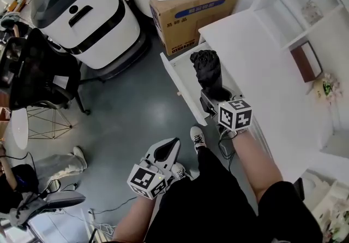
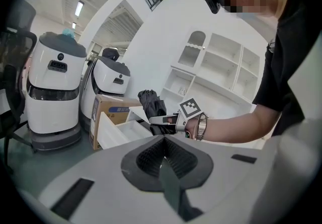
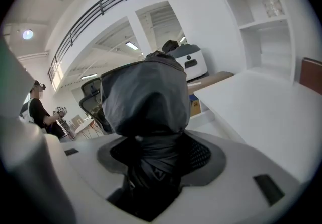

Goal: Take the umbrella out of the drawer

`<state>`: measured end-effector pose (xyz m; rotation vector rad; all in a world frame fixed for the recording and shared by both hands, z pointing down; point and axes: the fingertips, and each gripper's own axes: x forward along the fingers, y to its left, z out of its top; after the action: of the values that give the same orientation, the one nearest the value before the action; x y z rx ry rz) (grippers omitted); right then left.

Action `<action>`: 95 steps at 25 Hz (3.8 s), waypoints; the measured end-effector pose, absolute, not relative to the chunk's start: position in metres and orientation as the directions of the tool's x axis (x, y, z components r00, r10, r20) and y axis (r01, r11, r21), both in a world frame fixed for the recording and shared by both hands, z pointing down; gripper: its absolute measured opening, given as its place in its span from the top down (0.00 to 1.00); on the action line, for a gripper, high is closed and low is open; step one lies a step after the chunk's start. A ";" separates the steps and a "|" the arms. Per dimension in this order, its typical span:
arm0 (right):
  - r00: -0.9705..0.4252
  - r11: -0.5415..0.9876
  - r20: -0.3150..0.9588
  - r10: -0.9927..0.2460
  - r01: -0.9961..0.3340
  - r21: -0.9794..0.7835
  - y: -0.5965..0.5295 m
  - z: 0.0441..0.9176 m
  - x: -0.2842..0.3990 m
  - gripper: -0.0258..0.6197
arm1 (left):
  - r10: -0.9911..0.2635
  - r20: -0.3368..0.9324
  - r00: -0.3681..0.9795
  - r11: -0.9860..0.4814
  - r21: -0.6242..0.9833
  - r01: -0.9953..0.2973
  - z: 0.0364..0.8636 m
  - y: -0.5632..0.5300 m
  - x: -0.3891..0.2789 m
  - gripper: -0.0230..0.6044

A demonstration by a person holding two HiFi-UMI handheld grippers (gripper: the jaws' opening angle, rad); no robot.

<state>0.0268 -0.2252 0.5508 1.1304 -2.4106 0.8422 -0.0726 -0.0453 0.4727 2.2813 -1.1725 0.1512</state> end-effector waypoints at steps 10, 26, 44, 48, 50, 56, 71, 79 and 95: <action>-0.678 0.552 0.407 -0.612 -0.735 -0.395 -0.147 0.470 0.010 0.58 | -0.727 0.311 0.612 -0.473 0.419 -0.775 0.441 -0.004 -0.084 0.96; -0.704 0.555 0.303 -0.642 -0.699 -0.451 -0.011 0.407 0.006 0.58 | -0.749 0.251 0.613 -0.493 0.407 -0.769 0.398 0.074 -0.103 0.96; -0.722 0.550 0.292 -0.627 -0.677 -0.490 0.099 0.403 0.045 0.58 | -0.738 0.275 0.616 -0.497 0.395 -0.772 0.393 0.135 -0.065 0.96; -0.744 0.577 0.293 -0.600 -0.656 -0.486 0.100 0.397 0.064 0.58 | -0.757 0.266 0.596 -0.479 0.395 -0.784 0.386 0.134 -0.042 0.96; -0.759 0.595 0.299 -0.578 -0.643 -0.483 0.102 0.395 0.075 0.58 | -0.767 0.264 0.586 -0.467 0.397 -0.790 0.384 0.133 -0.028 0.96; -0.797 0.624 0.305 -0.522 -0.600 -0.501 0.108 0.399 0.118 0.58 | -0.804 0.256 0.536 -0.419 0.395 -0.817 0.382 0.137 0.016 0.96; -0.856 0.686 0.290 -0.427 -0.516 -0.513 0.124 0.401 0.171 0.58 | -0.848 0.267 0.458 -0.345 0.378 -0.859 0.381 0.160 0.081 0.96; -0.866 0.701 0.282 -0.413 -0.500 -0.509 0.126 0.403 0.194 0.58 | -0.848 0.262 0.460 -0.350 0.374 -0.859 0.382 0.157 0.109 0.96; -0.867 0.698 0.286 -0.407 -0.498 -0.516 0.116 0.410 0.204 0.58 | -0.844 0.276 0.460 -0.349 0.370 -0.861 0.386 0.147 0.121 0.96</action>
<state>0.2042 0.1162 0.4103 0.7387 -2.7542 0.9027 0.1207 0.1469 0.3856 2.2506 -1.4235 0.0497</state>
